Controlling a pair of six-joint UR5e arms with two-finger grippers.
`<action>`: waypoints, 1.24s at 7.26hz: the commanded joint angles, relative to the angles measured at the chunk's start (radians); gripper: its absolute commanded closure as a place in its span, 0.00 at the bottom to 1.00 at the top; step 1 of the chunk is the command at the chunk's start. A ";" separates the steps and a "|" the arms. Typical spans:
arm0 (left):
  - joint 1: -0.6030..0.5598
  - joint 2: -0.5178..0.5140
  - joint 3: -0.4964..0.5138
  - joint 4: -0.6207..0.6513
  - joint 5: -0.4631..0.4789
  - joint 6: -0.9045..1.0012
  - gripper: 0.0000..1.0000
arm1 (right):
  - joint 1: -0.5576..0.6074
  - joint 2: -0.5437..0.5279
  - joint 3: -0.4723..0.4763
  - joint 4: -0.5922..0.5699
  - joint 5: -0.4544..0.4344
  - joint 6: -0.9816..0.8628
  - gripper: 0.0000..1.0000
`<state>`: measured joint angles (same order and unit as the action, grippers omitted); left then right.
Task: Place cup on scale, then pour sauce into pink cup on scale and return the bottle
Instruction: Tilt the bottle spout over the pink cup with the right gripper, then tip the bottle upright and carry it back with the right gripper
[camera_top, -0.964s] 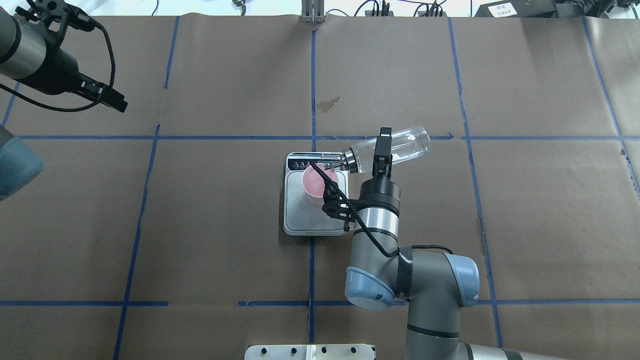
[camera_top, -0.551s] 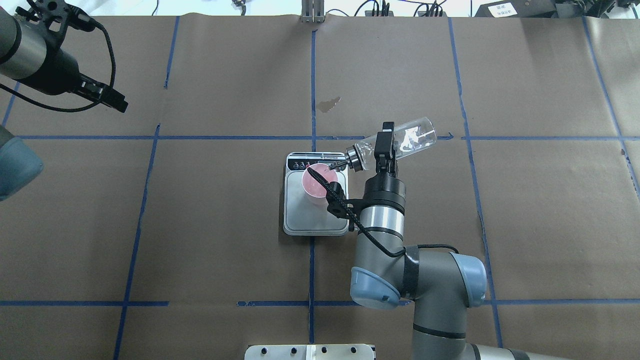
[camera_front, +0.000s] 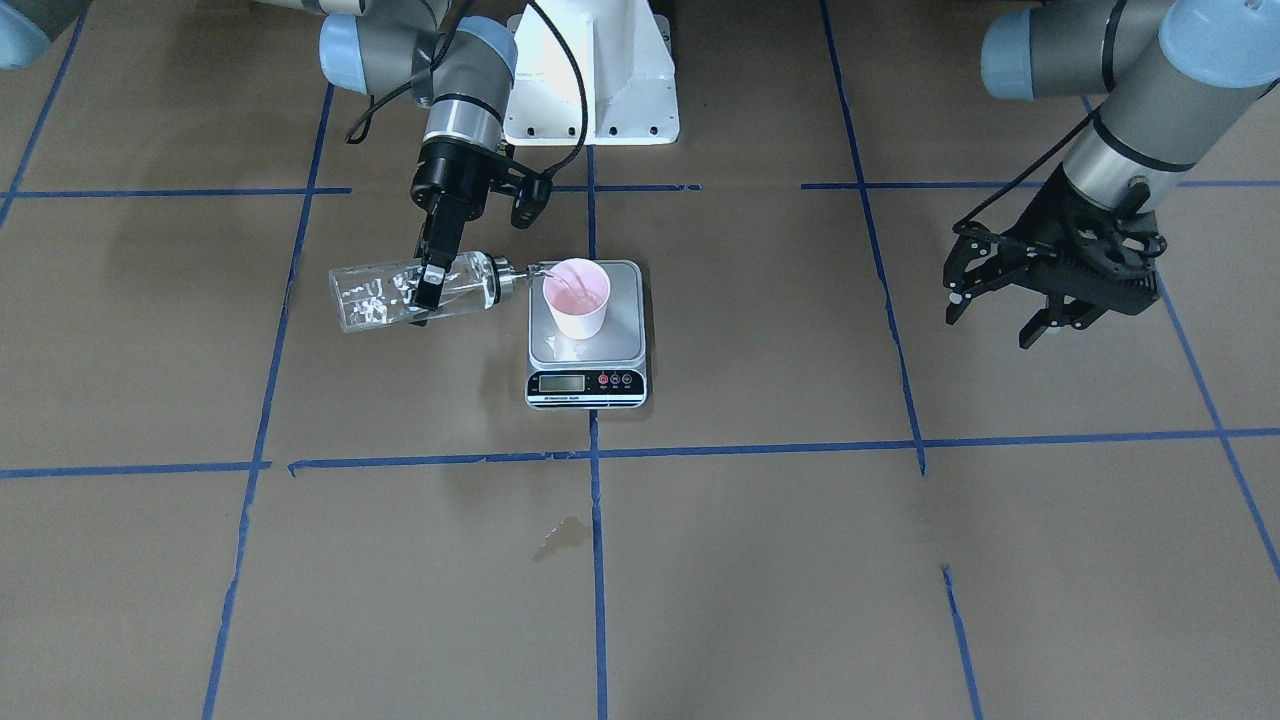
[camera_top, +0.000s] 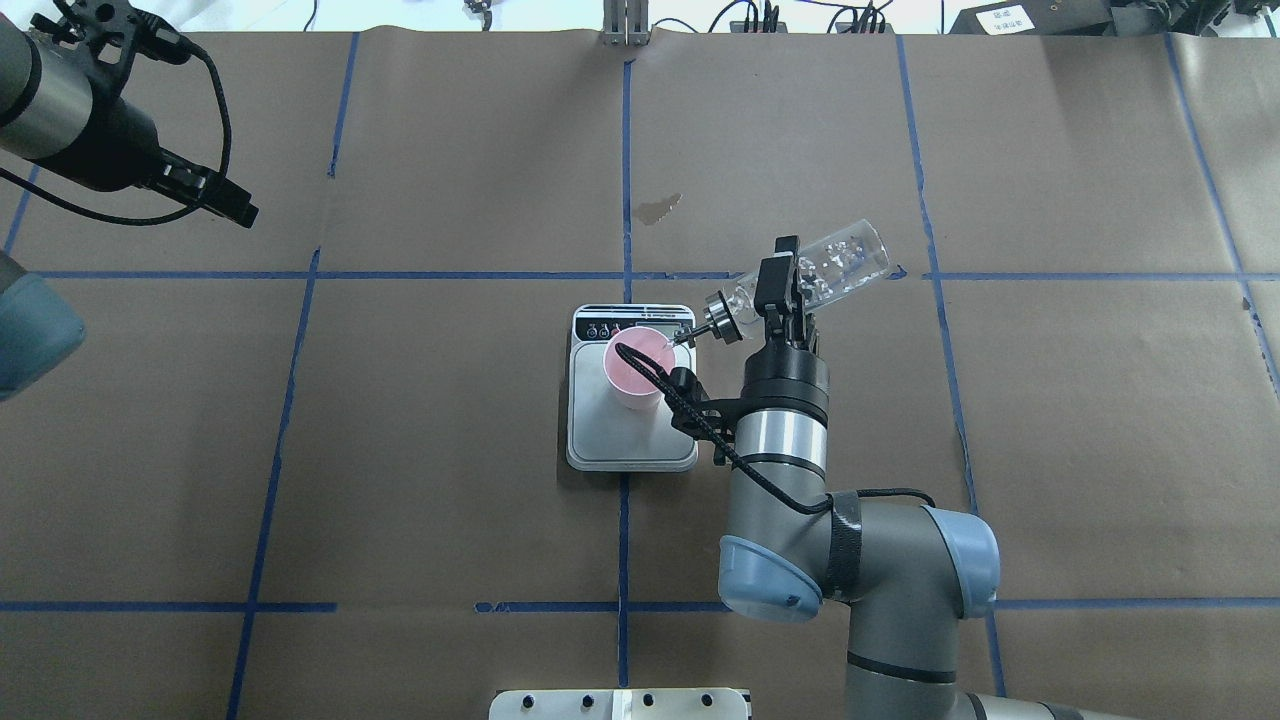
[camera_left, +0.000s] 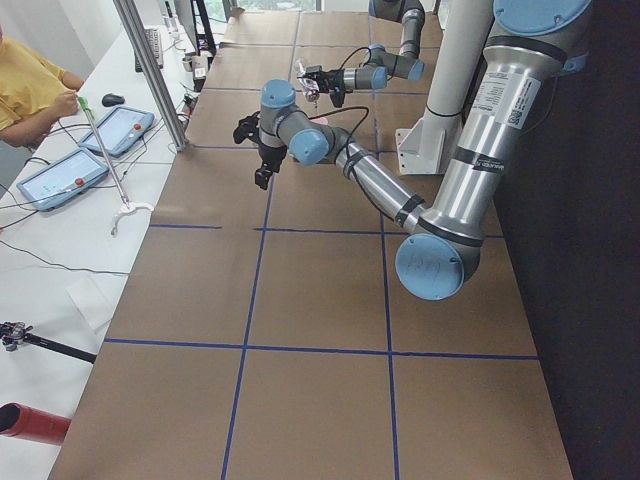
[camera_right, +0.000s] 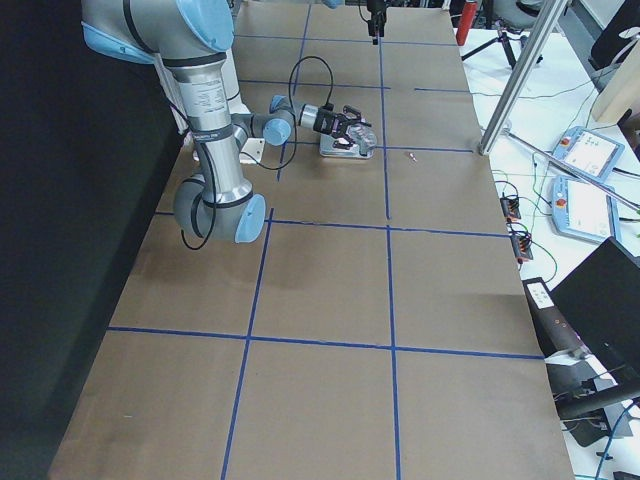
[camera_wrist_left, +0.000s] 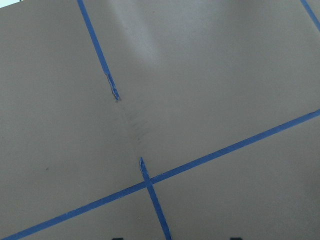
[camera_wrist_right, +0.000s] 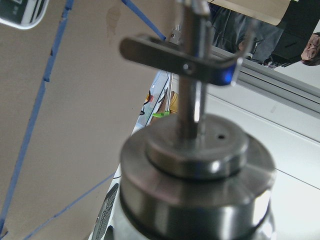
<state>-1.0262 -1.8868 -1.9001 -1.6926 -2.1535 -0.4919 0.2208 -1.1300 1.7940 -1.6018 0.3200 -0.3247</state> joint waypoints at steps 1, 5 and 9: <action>0.000 0.002 -0.001 0.001 -0.005 -0.002 0.22 | -0.001 -0.004 0.013 0.000 0.001 -0.014 1.00; 0.002 0.000 0.001 -0.001 -0.005 -0.002 0.22 | -0.009 -0.068 0.071 0.013 0.056 0.396 1.00; 0.000 0.000 -0.001 -0.001 -0.005 -0.002 0.21 | -0.072 -0.059 0.065 0.068 0.141 1.049 1.00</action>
<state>-1.0260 -1.8868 -1.9005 -1.6935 -2.1583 -0.4939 0.1608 -1.1933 1.8595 -1.5652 0.4297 0.5586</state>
